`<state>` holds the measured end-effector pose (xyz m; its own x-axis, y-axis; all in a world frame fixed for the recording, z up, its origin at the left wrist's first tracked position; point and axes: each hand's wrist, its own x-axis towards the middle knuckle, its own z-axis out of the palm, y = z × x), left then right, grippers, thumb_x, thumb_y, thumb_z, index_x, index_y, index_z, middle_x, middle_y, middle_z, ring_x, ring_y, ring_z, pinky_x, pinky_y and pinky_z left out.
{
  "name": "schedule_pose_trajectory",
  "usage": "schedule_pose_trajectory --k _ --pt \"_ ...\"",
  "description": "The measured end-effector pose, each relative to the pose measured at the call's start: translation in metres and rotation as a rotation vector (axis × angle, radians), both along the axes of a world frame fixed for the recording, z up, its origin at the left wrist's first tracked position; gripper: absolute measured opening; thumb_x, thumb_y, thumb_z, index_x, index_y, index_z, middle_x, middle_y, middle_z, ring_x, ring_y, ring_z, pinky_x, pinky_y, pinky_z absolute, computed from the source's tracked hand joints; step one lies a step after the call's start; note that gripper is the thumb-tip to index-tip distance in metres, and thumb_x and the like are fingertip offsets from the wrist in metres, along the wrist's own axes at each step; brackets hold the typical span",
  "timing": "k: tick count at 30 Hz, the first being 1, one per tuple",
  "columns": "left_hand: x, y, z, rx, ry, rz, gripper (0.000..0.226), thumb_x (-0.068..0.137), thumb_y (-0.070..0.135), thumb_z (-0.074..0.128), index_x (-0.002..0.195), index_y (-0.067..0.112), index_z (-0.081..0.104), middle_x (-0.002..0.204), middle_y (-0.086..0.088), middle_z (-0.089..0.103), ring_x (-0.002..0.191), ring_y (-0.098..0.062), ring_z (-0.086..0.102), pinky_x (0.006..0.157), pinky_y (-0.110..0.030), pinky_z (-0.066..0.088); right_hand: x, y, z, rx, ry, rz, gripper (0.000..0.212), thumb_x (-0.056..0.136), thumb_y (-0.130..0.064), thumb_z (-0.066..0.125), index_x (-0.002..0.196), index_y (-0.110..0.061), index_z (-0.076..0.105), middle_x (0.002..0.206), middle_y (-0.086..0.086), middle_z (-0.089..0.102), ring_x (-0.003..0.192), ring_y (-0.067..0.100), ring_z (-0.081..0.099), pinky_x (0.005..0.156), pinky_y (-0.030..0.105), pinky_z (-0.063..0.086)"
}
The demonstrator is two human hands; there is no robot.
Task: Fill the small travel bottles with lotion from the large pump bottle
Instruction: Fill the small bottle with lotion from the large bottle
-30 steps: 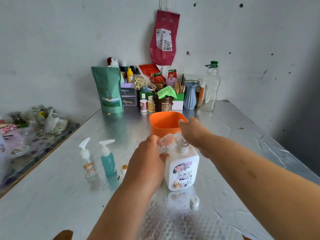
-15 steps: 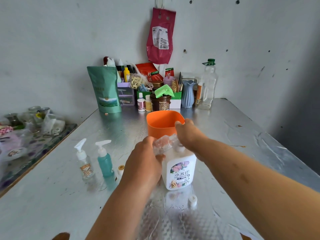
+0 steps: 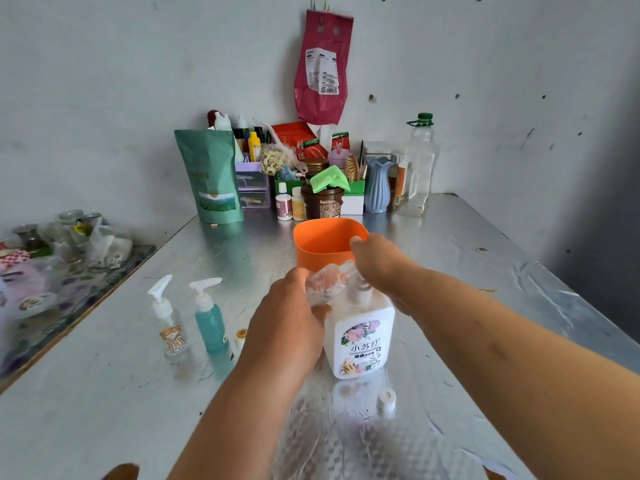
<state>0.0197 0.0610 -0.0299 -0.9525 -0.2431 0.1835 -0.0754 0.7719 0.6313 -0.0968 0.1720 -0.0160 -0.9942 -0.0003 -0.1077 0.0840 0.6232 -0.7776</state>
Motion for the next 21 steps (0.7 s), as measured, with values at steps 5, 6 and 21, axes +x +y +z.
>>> schedule_pose_trajectory --k 5,6,21 --pt "-0.005 -0.001 -0.004 -0.007 -0.011 0.006 0.031 0.092 0.032 0.063 0.120 0.031 0.051 0.116 0.008 0.062 0.102 -0.017 0.060 0.086 -0.035 0.051 0.015 0.004 0.003 0.133 0.079 0.069 0.007 0.102 -0.015 0.028 0.104 -0.016 0.034 0.111 0.009 0.037 0.102 0.025 0.035 0.103 0.045 0.037" --pt "-0.006 -0.001 -0.005 -0.009 -0.016 0.006 0.030 0.092 0.031 0.063 0.120 0.030 0.051 0.116 0.007 0.062 0.102 -0.017 0.060 0.085 -0.035 0.051 0.018 0.004 0.002 0.158 0.087 0.084 0.010 0.102 -0.015 0.029 0.106 -0.017 0.037 0.117 0.012 0.042 0.108 0.028 0.040 0.106 0.048 0.036" --pt "0.003 0.004 0.006 -0.013 -0.024 0.006 0.034 0.092 0.031 0.063 0.124 0.030 0.051 0.118 0.007 0.062 0.102 -0.017 0.061 0.078 -0.029 0.045 0.005 0.000 0.003 -0.006 -0.036 -0.054 0.056 0.092 -0.041 0.027 0.138 -0.009 0.036 0.126 0.013 0.047 0.114 0.035 0.043 0.098 0.046 0.035"
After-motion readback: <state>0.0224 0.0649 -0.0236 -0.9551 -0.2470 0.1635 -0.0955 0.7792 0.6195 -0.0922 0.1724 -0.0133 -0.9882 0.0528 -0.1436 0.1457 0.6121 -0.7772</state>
